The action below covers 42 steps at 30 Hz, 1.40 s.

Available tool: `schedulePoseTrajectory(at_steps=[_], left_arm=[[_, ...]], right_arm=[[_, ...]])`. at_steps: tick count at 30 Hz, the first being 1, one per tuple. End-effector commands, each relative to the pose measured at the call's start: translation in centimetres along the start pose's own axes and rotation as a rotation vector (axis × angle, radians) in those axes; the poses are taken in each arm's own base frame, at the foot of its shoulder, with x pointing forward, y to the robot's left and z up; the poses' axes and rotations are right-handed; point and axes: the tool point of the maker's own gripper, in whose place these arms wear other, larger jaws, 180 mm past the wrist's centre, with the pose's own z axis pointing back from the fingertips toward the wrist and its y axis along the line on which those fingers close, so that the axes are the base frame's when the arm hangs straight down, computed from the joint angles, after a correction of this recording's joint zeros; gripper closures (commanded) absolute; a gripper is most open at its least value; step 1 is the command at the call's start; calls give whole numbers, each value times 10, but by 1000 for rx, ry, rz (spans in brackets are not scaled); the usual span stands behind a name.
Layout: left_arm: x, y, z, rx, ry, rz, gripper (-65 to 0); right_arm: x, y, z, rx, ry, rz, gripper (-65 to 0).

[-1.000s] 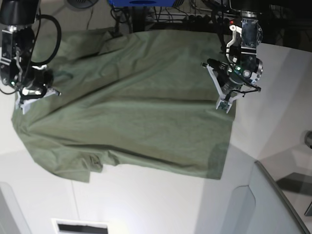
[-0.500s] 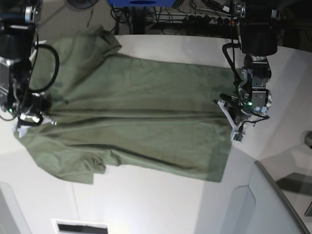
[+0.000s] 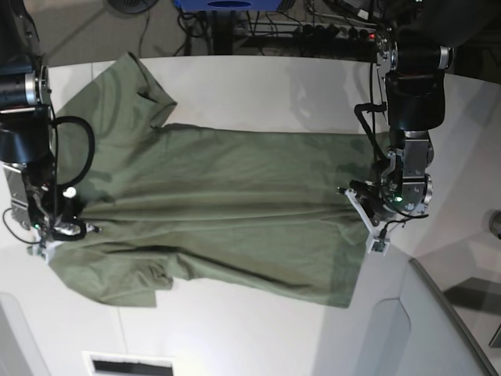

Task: Layout the t-shirt on the table in an organized manner, then fold the t-shirt properly
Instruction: 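Hold the shirt with both grippers and drag it flat across the table, then open both grippers and lift them away from the shirt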

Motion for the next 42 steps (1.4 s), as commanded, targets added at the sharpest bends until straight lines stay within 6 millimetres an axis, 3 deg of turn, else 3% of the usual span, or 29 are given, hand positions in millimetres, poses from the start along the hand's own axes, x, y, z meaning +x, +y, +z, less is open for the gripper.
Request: schedulePoseTrajectory(at_steps=[1, 7, 8, 12, 16, 20, 22, 24, 28, 30, 32, 35, 37, 39, 42], left_arm=[[21, 14, 5, 32, -42, 1, 0], [46, 22, 15, 52, -105, 4, 0], [55, 24, 22, 64, -135, -4, 0], [53, 32, 47, 112, -140, -44, 0], [36, 59, 80, 191, -143, -20, 0], [1, 84, 103, 251, -113, 18, 0], [-22, 85, 110, 215, -76, -47, 0], [-44, 76, 114, 147, -42, -122, 0], [-81, 66, 122, 82, 17, -163, 0], [-96, 70, 125, 89, 38, -128, 0], [-105, 80, 129, 110, 45, -83, 0], [-111, 92, 138, 102, -6, 33, 0], [-109, 100, 146, 80, -59, 87, -138], [-112, 101, 150, 42, -83, 118, -235], [-116, 102, 151, 8, -93, 152, -260]], right_arm=[[-13, -15, -2, -48, 51, -2, -6], [14, 7, 15, 13, -33, 21, 0], [20, 14, 23, 37, -60, 35, 0], [29, 31, 59, 109, -158, 91, 0], [23, 16, 96, 157, -233, -31, 0], [12, -29, 130, 136, -276, -189, -11], [4, -47, 142, 119, -270, -251, -71], [-6, -61, 151, 120, -262, -327, -171], [-24, -75, 157, 224, -226, -504, -378], [-39, -80, 153, 278, -192, -593, -444], [-53, -87, 146, 317, -167, -664, -446], [-71, -95, 133, 352, -167, -638, -446], [-82, -95, 125, 374, -154, -604, -446], [-95, -95, 116, 378, -123, -607, -444], [-109, -96, 107, 372, -80, -636, -444]])
